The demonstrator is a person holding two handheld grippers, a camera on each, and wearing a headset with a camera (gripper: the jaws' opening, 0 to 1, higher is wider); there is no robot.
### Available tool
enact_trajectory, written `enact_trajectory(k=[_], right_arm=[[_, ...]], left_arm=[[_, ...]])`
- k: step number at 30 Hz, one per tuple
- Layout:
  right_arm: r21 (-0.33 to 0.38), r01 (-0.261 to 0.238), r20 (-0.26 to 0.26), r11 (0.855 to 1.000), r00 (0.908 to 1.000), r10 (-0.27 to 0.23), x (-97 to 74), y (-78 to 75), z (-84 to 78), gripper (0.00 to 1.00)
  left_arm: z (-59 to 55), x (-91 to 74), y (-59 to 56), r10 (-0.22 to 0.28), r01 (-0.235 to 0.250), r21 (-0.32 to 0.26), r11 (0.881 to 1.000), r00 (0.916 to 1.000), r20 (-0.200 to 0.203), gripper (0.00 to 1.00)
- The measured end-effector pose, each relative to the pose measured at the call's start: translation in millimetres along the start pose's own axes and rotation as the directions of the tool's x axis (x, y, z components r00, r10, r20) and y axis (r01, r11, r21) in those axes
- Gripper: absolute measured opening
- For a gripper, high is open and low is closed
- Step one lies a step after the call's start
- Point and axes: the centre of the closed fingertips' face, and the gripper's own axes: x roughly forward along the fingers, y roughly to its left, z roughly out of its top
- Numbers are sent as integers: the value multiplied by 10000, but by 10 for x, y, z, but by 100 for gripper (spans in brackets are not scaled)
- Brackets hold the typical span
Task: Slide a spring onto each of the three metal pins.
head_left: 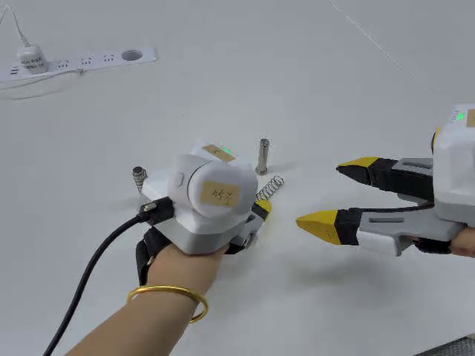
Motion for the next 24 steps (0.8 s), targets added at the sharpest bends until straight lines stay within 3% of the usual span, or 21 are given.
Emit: enact_trajectory(k=[3, 14, 21, 24], right_arm=[[504, 125, 554, 9987, 9984, -152, -22, -37, 99, 56], [1785, 211, 1498, 9837, 9875, -484, -51, -64, 387, 50], [3002, -81, 2224, 9538, 9730, -617, -15, -11, 622, 42], [3633, -312, 2453, 9312, 9674, -633, 8, 12, 684, 38]], left_arm=[[50, -51, 11, 20, -20, 18, 10000, 9998, 208, 10], [256, -288, 36, 146, -127, -182, 9998, 9941, 1071, 10], [466, -460, 15, 313, -249, -378, 9990, 9832, 1799, 10], [541, -537, 13, 360, -247, -562, 9981, 9770, 2102, 10]])
